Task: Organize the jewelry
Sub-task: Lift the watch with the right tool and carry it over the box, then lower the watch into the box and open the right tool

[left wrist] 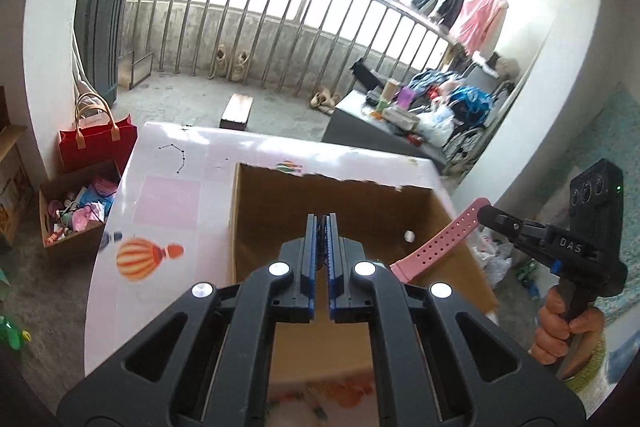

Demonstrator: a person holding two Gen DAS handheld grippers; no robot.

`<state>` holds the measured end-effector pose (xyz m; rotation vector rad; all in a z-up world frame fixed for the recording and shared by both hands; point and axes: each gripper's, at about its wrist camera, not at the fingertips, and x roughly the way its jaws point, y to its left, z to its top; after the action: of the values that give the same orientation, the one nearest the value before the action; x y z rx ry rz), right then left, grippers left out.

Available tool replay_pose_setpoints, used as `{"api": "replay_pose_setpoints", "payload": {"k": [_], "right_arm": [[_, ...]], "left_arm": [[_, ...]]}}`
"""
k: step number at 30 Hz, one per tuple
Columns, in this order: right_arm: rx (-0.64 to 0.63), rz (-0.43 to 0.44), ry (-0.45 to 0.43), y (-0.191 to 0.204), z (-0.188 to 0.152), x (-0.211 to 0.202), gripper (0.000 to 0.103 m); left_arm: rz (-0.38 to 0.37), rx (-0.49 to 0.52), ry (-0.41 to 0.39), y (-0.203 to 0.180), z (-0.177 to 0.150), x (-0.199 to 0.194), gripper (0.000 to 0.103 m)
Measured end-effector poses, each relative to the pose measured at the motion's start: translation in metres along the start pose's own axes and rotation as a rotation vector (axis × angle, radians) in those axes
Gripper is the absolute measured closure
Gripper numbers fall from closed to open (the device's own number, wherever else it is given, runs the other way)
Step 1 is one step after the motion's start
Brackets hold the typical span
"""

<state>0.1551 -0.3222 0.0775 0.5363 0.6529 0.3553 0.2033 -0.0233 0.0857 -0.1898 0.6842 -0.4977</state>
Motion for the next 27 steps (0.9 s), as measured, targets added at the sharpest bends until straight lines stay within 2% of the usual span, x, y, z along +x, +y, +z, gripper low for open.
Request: {"api": "replay_pose_setpoints", "payload": {"k": [3, 8, 12, 15, 20, 25, 27], "right_arm": [[0.024, -0.054, 0.093, -0.018, 0.023, 0.047, 0.100], [0.039, -0.169, 0.225, -0.040, 0.042, 0.109, 0.100], [0.025, -0.240, 0.321, -0.047, 0.042, 0.140, 0.098], [0.016, -0.291, 0.343, -0.051, 0.042, 0.145, 0.098], [0.050, -0.285, 0.313, -0.060, 0.044, 0.129, 0.098], [0.012, -0.289, 0.240, -0.051, 0.048, 0.093, 0.098], [-0.030, -0.275, 0.178, -0.038, 0.047, 0.066, 0.098]], "left_arm": [[0.071, 0.032, 0.075, 0.006, 0.024, 0.053, 0.100], [0.201, 0.099, 0.222, 0.015, 0.040, 0.122, 0.100], [0.268, 0.147, 0.267, 0.016, 0.045, 0.141, 0.101], [0.269, 0.130, 0.266, 0.017, 0.051, 0.138, 0.094], [0.251, 0.079, 0.199, 0.022, 0.057, 0.110, 0.089], [0.237, 0.073, 0.098, 0.023, 0.056, 0.057, 0.086], [0.245, 0.087, 0.055, 0.021, 0.052, 0.031, 0.079]]}}
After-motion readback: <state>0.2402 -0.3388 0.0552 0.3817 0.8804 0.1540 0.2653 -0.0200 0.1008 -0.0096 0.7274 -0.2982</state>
